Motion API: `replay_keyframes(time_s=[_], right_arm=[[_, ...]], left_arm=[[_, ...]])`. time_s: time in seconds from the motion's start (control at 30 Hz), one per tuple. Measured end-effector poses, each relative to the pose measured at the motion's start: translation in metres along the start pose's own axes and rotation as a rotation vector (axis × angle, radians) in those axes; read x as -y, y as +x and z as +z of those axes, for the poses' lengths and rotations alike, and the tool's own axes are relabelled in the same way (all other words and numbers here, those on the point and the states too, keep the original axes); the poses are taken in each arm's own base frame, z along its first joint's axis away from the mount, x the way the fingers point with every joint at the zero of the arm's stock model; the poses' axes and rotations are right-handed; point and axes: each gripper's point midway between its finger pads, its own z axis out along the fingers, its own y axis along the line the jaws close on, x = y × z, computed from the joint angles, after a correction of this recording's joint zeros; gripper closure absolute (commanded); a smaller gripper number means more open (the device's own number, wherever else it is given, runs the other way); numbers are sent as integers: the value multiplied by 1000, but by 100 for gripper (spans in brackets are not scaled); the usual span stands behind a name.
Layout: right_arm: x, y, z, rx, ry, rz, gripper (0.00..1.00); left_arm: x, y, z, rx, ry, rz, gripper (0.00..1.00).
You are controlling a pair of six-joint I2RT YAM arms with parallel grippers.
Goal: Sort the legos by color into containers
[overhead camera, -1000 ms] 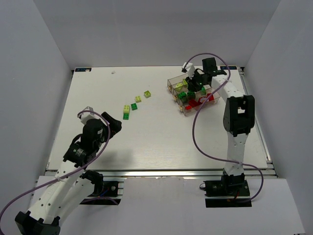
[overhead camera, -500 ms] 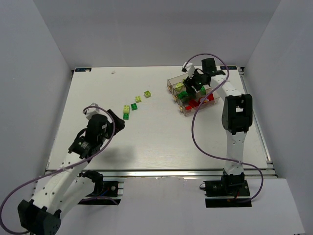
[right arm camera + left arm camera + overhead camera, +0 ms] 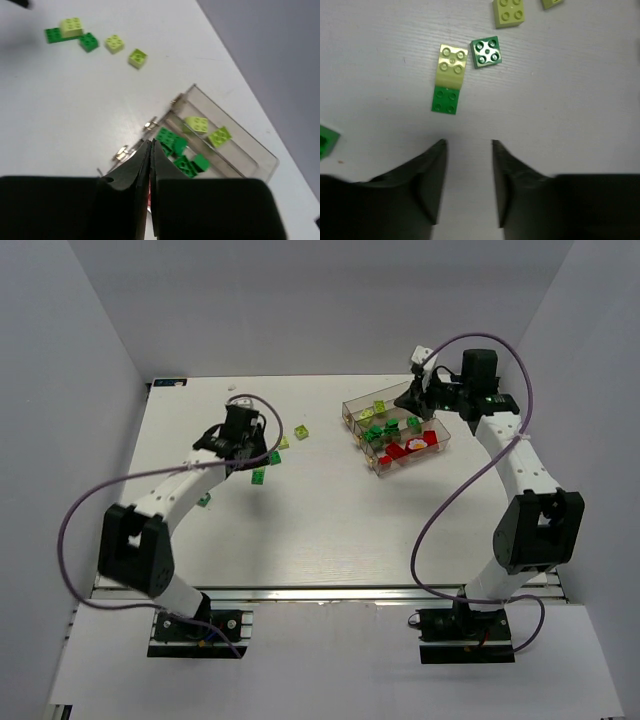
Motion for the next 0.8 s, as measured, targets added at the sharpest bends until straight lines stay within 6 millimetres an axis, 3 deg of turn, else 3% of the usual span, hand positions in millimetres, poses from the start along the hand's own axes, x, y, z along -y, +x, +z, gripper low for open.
replay_keyframes(time_s=[0.07,0.13,0.23,0.33,0.6,0.8], right_arm=[[-17,-3,-3,27,-59,16,77],[-37,10,-4,24,-110,53,69],[-70,38,-5,-6,-177,135,64],[-88,51,-7,-24,-211,187,63],[-93,38,-13,12,-213,179,63],[-93,35,-13,21,-215,184,63]], left_arm=[[1,-3,22,-52,-25,73,34],[0,-1,43,-100,-51,132,30],[-5,9,67,-175,-85,214,30],[-14,22,84,-244,-112,273,29],[-33,26,101,-307,-139,312,31],[-34,18,110,-308,-119,305,34]])
